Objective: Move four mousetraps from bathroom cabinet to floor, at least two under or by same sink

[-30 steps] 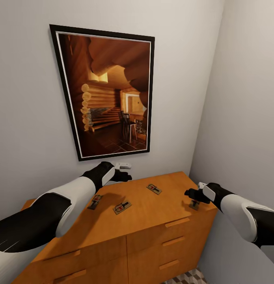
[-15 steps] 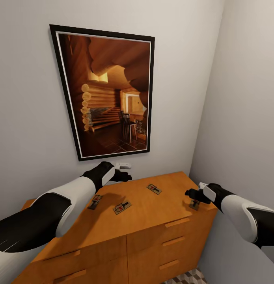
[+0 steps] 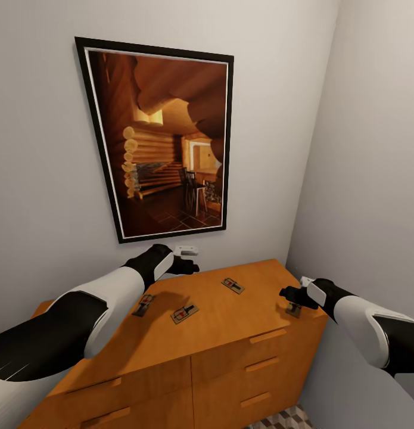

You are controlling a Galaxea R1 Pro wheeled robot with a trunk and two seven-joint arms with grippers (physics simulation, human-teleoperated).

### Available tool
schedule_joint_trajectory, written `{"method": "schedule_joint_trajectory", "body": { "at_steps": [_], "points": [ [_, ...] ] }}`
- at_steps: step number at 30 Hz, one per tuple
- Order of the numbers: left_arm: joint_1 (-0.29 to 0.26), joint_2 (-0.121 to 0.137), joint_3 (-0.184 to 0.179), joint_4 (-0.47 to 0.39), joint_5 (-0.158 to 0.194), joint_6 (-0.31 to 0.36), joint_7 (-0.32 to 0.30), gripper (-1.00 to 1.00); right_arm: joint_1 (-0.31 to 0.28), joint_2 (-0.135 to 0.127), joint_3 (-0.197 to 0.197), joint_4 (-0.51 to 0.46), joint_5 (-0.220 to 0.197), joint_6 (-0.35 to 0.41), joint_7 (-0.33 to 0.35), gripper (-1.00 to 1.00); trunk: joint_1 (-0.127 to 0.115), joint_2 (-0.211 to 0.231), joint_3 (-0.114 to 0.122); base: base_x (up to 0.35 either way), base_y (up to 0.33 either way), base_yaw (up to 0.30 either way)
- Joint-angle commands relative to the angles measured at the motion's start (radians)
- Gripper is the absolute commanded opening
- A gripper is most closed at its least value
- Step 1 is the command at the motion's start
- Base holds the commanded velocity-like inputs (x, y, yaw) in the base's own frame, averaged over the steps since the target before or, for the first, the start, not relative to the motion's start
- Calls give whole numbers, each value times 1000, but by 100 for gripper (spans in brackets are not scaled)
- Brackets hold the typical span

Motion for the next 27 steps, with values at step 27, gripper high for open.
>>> {"method": "schedule_joint_trajectory", "body": {
  "at_steps": [27],
  "points": [
    [-2,0,-7,-3,5,5,-9,100,-1,-3,-5,2,-1,2,1,100,0,-2,-2,0,0,0]
  ]
}}
